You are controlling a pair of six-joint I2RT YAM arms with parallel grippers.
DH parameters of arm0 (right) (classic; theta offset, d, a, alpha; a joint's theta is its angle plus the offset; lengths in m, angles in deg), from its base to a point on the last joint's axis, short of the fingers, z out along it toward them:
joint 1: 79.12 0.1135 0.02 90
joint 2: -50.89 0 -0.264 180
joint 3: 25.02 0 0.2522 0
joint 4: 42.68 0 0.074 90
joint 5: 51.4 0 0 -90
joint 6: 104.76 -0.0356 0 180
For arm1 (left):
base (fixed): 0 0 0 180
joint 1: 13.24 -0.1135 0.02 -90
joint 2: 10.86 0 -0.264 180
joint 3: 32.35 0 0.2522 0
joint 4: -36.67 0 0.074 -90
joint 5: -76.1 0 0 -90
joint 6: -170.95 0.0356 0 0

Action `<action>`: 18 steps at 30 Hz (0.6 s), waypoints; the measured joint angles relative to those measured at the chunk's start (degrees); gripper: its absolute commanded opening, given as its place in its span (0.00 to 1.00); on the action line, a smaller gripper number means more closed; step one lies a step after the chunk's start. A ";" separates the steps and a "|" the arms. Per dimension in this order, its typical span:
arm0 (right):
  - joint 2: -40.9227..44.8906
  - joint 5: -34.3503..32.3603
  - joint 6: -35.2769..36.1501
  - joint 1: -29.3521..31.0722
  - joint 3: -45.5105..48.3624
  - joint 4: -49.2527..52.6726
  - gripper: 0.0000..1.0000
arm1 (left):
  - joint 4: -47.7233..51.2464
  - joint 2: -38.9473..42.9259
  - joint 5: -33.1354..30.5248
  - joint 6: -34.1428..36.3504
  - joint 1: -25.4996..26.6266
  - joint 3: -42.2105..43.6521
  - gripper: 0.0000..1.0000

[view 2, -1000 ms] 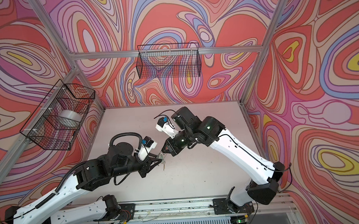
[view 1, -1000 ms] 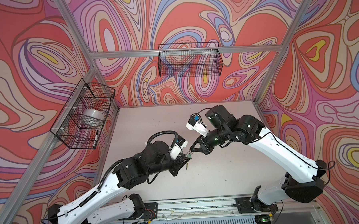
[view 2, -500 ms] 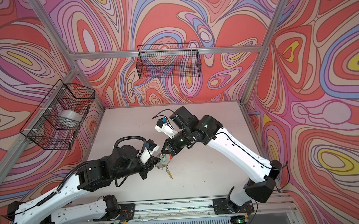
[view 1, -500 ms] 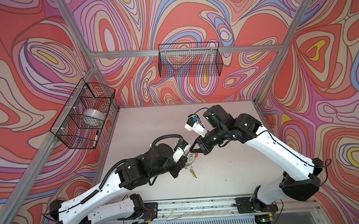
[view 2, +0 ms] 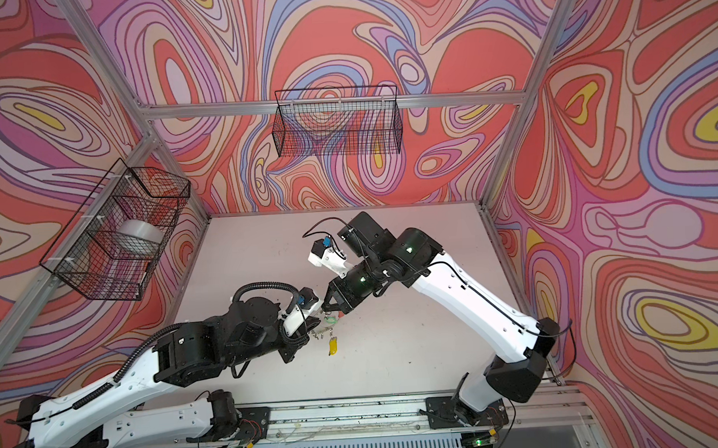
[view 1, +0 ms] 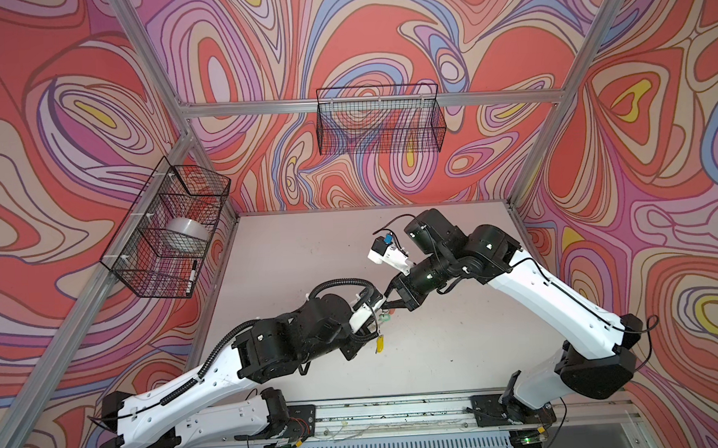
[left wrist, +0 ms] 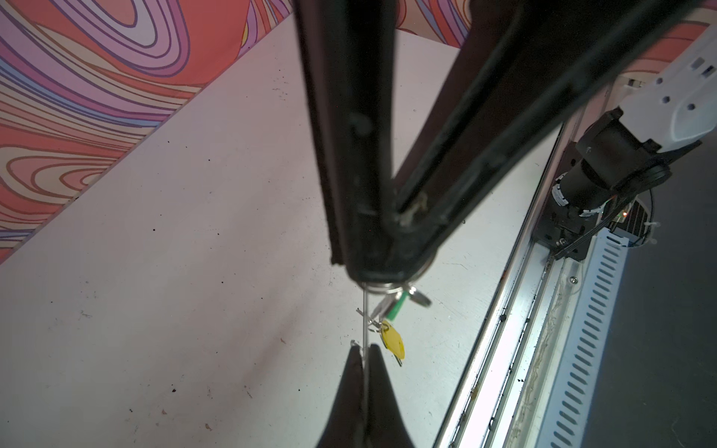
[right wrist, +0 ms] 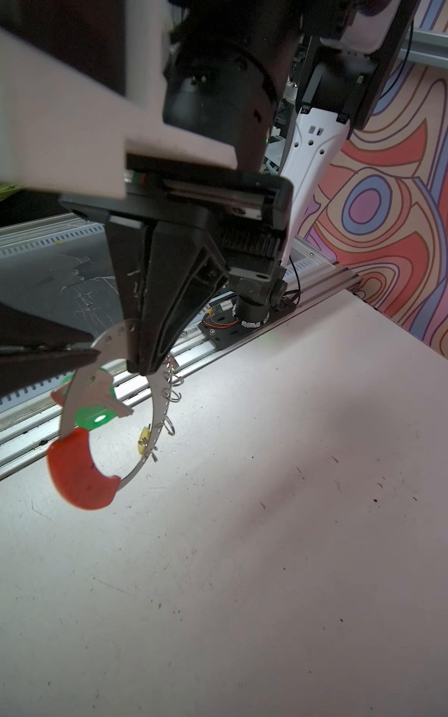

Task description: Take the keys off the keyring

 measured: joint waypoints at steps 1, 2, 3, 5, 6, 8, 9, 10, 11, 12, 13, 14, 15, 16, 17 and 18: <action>-0.11 0.15 0.00 0.00 -0.17 0.07 0.00 | 0.37 -0.04 -0.11 0.20 0.02 -0.20 0.00; -0.20 0.22 0.00 0.00 -0.35 0.07 0.00 | 0.57 -0.04 -0.20 0.37 0.07 -0.33 0.00; -0.28 0.24 0.00 0.00 -0.61 0.04 0.00 | 0.79 -0.04 -0.31 0.55 0.11 -0.50 0.00; -0.28 0.37 -0.02 0.00 -0.74 0.00 0.00 | 1.16 -0.04 -0.55 0.83 0.28 -0.92 0.00; -0.28 0.52 -0.02 0.00 -0.79 -0.04 0.00 | 1.27 -0.04 -0.72 1.05 0.33 -0.98 0.00; -0.33 0.66 -0.04 0.00 -0.79 -0.04 0.00 | 1.40 -0.04 -0.85 1.53 0.35 -1.01 0.00; -0.42 0.72 -0.07 0.00 -0.81 -0.04 0.00 | 1.51 -0.04 -0.94 1.73 0.37 -1.03 0.00; -0.61 0.81 -0.07 0.00 -0.94 0.00 0.00 | 1.68 -0.04 -1.01 2.05 0.37 -1.05 0.00; -0.87 0.87 -0.07 0.00 -1.18 0.02 0.00 | 1.88 -0.04 -1.01 2.32 0.39 -1.05 0.00; -1.18 0.87 -0.07 0.00 -1.53 0.00 0.00 | 2.01 -0.04 -0.98 2.56 0.42 -1.07 0.00; -1.51 0.90 -0.09 0.00 -1.84 -0.13 0.00 | 2.03 -0.04 -0.90 2.80 0.55 -1.05 0.00; -1.75 0.94 -0.13 0.00 -2.01 -0.22 0.00 | 2.01 -0.04 -0.76 2.99 0.74 -1.07 0.00; -2.03 1.05 -0.24 0.02 -2.25 -0.20 0.00 | 2.03 -0.04 -0.72 3.15 0.87 -1.14 0.00; -2.21 1.11 -0.35 0.02 -2.40 -0.17 0.00 | 2.19 -0.04 -0.74 3.19 0.98 -1.22 0.00; -2.34 1.14 -0.44 0.00 -2.51 -0.17 0.00 | 2.32 -0.04 -0.74 3.23 1.01 -1.33 0.00; -2.43 1.18 -0.48 0.00 -2.67 -0.15 0.00 | 2.47 -0.04 -0.74 3.34 1.01 -1.53 0.00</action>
